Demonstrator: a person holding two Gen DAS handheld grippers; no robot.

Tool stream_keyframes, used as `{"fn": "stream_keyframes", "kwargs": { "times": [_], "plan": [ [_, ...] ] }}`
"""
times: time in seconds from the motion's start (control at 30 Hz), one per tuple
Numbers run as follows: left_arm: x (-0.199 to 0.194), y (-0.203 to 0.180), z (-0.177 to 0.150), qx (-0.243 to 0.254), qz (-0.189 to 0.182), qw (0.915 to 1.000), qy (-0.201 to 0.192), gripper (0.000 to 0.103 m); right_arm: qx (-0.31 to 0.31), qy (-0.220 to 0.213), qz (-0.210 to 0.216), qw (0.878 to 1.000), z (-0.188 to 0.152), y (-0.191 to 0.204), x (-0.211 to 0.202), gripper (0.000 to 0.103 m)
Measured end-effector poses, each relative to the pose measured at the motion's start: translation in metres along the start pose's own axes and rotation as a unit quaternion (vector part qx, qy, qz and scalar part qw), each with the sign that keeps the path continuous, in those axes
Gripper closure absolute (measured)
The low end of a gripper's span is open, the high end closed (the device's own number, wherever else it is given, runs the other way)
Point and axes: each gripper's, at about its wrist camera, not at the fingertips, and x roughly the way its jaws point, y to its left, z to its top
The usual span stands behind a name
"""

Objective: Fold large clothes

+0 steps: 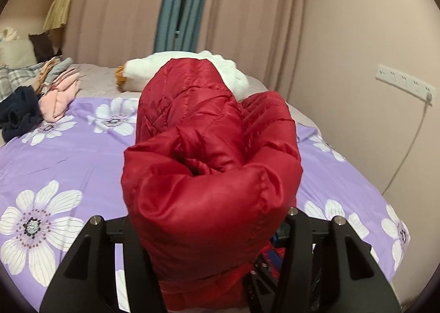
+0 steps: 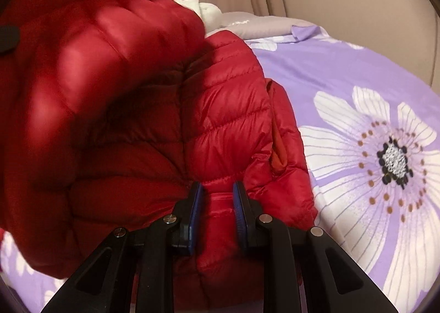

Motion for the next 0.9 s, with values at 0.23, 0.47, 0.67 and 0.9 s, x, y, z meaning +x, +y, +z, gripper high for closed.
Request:
{"fn": "stream_keyframes", "kwargs": {
  "times": [0.23,0.47,0.67,0.9],
  "plan": [
    [0.009,-0.015,0.0,0.003,-0.006,0.9999,0.01,0.043,0.039,-0.013,0.07,0.997,0.004,-0.022,-0.014,0.081],
    [0.021,-0.045,-0.008,0.015,-0.006,0.9995,0.026,0.039,0.046,-0.082,-0.013,0.996,0.034,-0.047,-0.084,0.081],
    [0.062,-0.085,-0.033,0.051,-0.014,0.9931,0.104,0.035,0.085,-0.111,-0.072,0.988,0.042,-0.073,-0.125,0.081],
    [0.102,-0.125,-0.074,0.168,0.012,0.975,0.145,0.028,0.096,-0.103,-0.088,0.986,0.037,-0.092,-0.132,0.081]
  ]
}}
